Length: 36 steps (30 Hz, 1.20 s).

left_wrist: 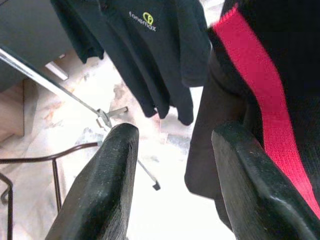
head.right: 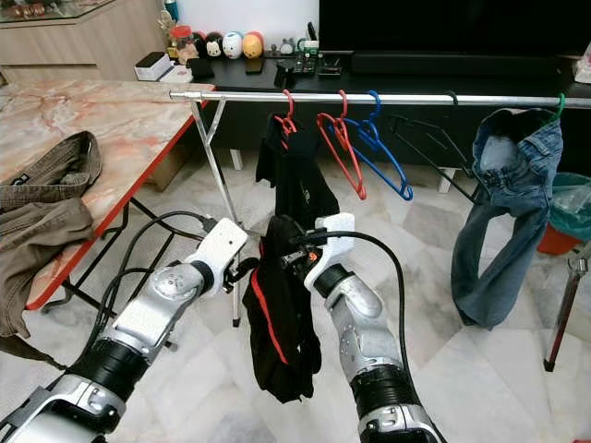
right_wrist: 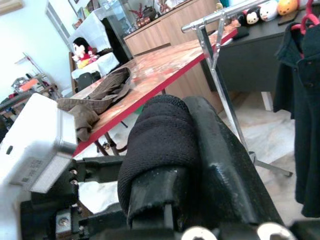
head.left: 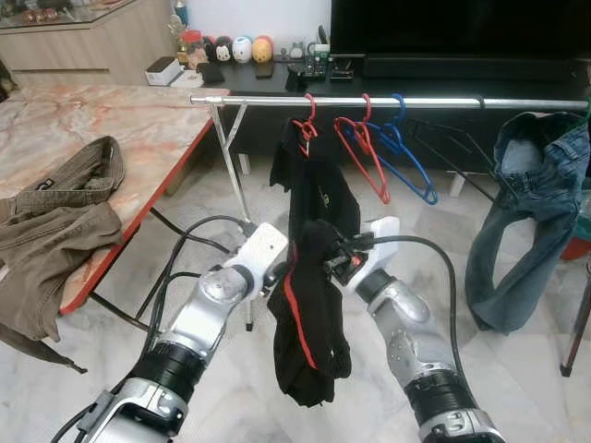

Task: Hang hanger

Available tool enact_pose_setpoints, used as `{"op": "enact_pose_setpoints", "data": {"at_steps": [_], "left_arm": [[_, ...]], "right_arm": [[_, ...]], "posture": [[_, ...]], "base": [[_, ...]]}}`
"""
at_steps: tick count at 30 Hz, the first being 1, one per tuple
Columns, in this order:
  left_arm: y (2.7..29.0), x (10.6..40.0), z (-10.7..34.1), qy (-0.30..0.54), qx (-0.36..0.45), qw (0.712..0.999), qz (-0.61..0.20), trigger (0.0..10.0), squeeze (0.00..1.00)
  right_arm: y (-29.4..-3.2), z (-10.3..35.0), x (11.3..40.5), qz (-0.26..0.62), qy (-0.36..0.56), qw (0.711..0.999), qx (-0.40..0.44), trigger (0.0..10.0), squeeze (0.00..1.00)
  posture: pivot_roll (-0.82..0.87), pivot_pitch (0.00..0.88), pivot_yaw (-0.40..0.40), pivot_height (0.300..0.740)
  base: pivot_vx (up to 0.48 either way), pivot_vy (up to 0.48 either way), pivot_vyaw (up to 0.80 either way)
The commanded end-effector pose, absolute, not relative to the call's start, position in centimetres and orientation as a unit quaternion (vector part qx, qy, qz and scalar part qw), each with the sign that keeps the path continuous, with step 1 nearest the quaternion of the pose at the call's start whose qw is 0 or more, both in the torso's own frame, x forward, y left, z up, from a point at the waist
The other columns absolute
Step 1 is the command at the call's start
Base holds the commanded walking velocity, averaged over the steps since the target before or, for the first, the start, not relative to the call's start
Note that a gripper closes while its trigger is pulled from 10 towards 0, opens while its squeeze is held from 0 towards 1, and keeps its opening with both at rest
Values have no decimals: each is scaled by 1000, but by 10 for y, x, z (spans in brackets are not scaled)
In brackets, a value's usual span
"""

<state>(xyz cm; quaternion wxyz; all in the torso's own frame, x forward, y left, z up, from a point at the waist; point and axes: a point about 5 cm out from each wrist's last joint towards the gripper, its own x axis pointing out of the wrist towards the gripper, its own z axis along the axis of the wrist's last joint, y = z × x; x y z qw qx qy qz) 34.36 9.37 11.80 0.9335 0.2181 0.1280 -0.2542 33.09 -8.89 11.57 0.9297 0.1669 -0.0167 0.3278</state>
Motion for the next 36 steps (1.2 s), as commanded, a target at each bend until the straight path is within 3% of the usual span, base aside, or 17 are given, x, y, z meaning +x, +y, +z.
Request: {"op": "enact_pose_setpoints", "data": {"at_steps": [1,7,13,17,20,36], "left_arm": [[100,344,111,150,223,935,-231,10000,0],[102,344,106,168,205,943,-202,10000,0],[90,340,110,178,125,943,-253,10000,0],[96,341,103,196,109,949,-222,10000,0],[114,347,96,210,80,963,-152,10000,0],[118,353,108,113,87,975,-168,10000,0]], "right_arm": [[-83,126,330,337,-36,925,169,10000,0],[-76,127,326,347,-36,921,171,10000,0],[-75,127,327,341,-32,924,173,10000,0],[-77,127,331,312,-31,935,168,10000,0],[-91,121,342,214,-12,961,177,10000,0],[-125,106,343,62,11,990,127,10000,0]], "posture": [[127,21,55,740],[124,26,57,740],[129,27,59,740],[126,24,61,740],[125,23,61,740],[102,14,71,740]], "base": [[0,0,0],[0,0,0],[0,0,0],[0,0,0],[0,0,0],[0,0,0]]}}
